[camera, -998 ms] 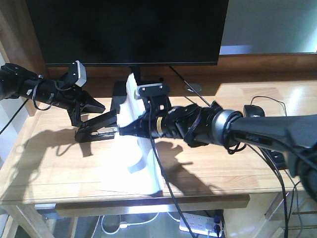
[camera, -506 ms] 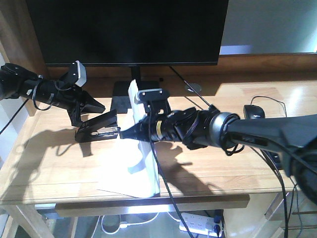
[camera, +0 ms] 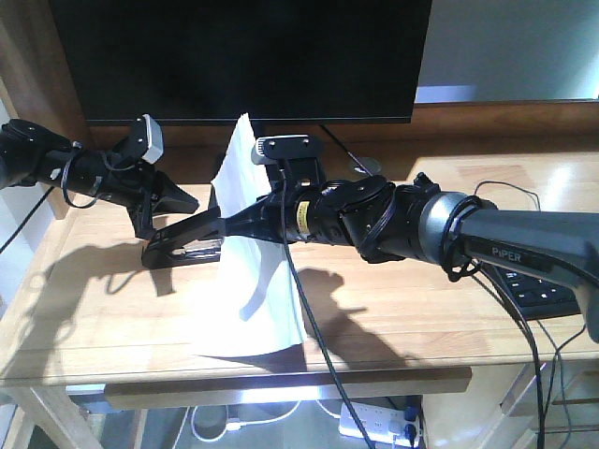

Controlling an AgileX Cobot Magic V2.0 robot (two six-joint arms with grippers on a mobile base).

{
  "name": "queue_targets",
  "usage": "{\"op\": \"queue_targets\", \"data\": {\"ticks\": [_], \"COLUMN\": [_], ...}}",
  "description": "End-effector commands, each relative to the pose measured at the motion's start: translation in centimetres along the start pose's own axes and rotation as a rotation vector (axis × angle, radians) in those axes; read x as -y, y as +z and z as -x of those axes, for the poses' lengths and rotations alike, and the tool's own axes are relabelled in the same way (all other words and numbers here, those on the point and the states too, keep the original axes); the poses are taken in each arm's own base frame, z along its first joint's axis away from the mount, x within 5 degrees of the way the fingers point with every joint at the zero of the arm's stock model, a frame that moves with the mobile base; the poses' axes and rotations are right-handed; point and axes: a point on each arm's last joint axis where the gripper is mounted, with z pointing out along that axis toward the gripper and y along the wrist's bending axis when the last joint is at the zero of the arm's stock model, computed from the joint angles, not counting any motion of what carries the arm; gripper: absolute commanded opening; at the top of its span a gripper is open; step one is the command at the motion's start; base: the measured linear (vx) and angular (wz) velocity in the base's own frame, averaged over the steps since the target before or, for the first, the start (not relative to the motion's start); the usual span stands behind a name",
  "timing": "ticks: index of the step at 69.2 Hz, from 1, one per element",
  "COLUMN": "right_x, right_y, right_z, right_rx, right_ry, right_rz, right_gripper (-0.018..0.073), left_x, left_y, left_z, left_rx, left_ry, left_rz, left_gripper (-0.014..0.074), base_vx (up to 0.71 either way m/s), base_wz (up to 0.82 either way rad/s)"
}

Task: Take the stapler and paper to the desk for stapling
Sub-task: 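Lower the paper onto the desk and push its edge toward the stapler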

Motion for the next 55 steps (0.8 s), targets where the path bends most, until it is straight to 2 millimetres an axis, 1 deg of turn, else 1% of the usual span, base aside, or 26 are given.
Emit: {"op": "queue_targets", "data": {"ticks": [1,14,37,49,55], "right_x": [-0.8,-0.6,-0.4,-0.2,-0.1], "right_y": [-2.0,-1.3,0.5,1.0,1.5], "right_z": [2.8,2.2,0.2,0.0,0.4], "right_rx": [0.088,0.068,-0.006,-0.012,0.005], "right_ry": [-0.017,-0.007,0.027,0.031,0.051], "right_rz": [0.012,0.011,0.051,0.051,0.037], "right_gripper": [-0.0002,-0.0002,-0.0002,-0.0002,-0.0002], "left_x": [-0.1,-0.1,-0.1,-0.1,-0.1], "left_y": [-2.1,-2.1,-2.1,-2.1,-2.1], "left_z": [3.6,3.6,3.6,3.6,3.6], "left_rx": [0.079,0.079,0.079,0.079,0.079], "left_ry": [0.038,0.038,0.038,0.038,0.038], "left_rz": [0.046,0.046,0.046,0.047,0.047], "left_gripper": [-0.0006,-0.0006,-0.0006,-0.0006,-0.0006], "base_vx": [0.0,0.0,0.0,0.0,0.0], "base_wz": [0.0,0.0,0.0,0.0,0.0]}}
